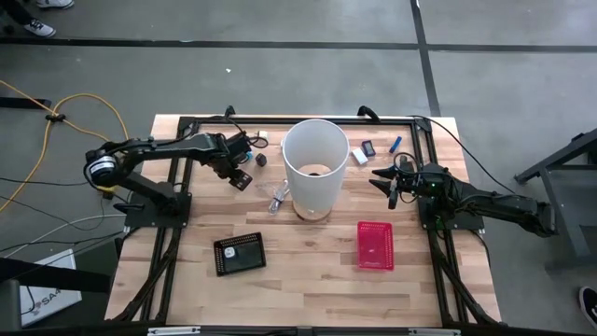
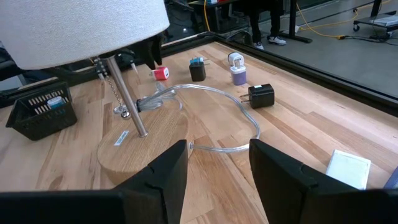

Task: Pick & Place Office items
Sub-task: Put the pink charger adapter into the black bin

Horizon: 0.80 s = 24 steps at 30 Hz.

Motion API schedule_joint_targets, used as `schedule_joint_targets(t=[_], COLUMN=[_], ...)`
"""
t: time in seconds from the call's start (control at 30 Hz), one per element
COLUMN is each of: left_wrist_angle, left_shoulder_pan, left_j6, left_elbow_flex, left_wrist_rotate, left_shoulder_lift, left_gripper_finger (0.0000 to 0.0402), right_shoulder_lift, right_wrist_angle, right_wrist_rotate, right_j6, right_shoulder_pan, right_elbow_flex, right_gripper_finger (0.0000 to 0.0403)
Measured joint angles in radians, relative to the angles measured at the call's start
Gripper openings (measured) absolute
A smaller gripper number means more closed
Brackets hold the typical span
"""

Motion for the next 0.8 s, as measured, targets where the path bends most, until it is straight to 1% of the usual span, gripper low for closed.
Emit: schedule_joint_targets(t=[0.53,0.8], left_wrist_angle=[0.054,0.062], left_shoulder_pan=[0.0,0.0], left_j6=[0.0,0.0], left_elbow_flex=[0.0,0.0], left_wrist_rotate=[0.019,0.02], left_shoulder_lift=[0.098,0.104], left_gripper_finger=[0.0171,0.0165], right_shoulder_lift=[0.0,0.0], right_wrist_angle=[0.0,0.0], right_wrist_rotate=[0.0,0.0], right_j6=[0.0,0.0], right_shoulder_pan=[0.0,0.0], right_elbow_flex=[0.0,0.0], right_gripper_finger=[0.016,0.016])
